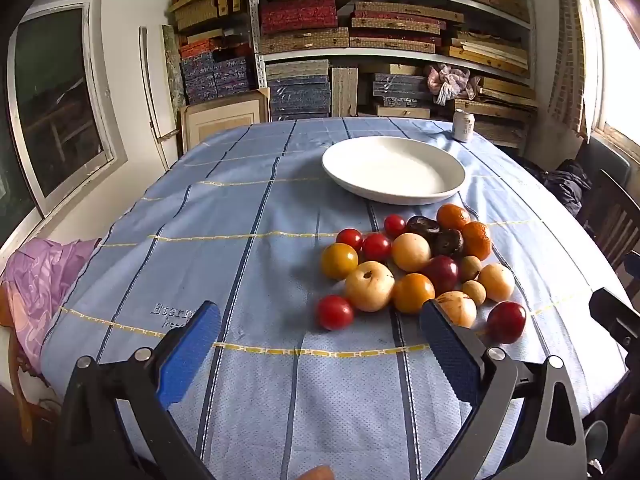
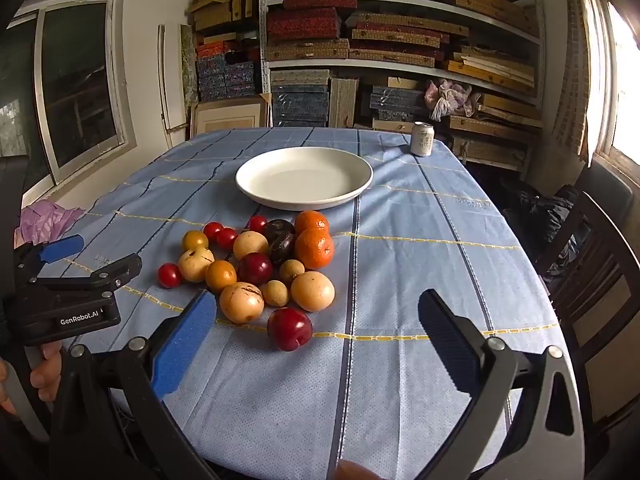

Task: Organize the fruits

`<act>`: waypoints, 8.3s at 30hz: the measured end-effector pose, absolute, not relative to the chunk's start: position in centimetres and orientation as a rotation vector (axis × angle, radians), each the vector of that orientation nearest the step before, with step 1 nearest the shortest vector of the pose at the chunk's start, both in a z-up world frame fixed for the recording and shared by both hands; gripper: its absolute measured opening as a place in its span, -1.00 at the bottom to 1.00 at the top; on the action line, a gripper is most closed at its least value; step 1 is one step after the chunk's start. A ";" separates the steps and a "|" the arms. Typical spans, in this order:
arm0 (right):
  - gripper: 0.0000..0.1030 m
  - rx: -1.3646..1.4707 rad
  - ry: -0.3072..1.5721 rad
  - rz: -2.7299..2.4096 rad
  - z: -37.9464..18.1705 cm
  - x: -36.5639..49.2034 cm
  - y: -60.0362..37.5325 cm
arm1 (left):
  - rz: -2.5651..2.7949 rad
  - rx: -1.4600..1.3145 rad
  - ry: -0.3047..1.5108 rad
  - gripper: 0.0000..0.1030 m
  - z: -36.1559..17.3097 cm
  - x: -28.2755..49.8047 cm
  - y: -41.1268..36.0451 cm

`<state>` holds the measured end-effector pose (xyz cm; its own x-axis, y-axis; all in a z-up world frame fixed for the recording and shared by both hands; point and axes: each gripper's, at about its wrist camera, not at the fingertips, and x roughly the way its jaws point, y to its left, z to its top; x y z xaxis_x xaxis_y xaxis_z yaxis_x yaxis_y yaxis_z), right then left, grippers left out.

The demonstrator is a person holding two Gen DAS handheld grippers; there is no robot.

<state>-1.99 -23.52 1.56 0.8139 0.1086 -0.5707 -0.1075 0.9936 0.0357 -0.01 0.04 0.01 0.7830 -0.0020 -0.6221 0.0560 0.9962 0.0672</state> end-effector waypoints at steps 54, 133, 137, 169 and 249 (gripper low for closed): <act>0.92 0.010 0.636 0.130 0.0 -1.3 -23.2 | 0.003 0.073 0.704 0.93 -1.2 0.7 0.8; 0.32 -0.075 0.909 0.276 -7.5 6.1 -20.1 | -0.166 0.108 0.890 0.24 -7.7 8.3 1.3; 0.09 -0.063 0.917 0.286 -7.6 6.2 -20.2 | -0.199 0.100 0.881 -0.16 -7.7 8.0 1.1; -0.23 0.016 0.867 0.371 -5.0 5.6 -21.7 | -0.243 0.054 0.831 -0.37 -5.4 6.3 1.9; 0.31 -0.327 0.881 0.323 -7.5 11.9 -21.9 | -0.362 0.156 0.851 -0.01 -7.8 11.1 -2.3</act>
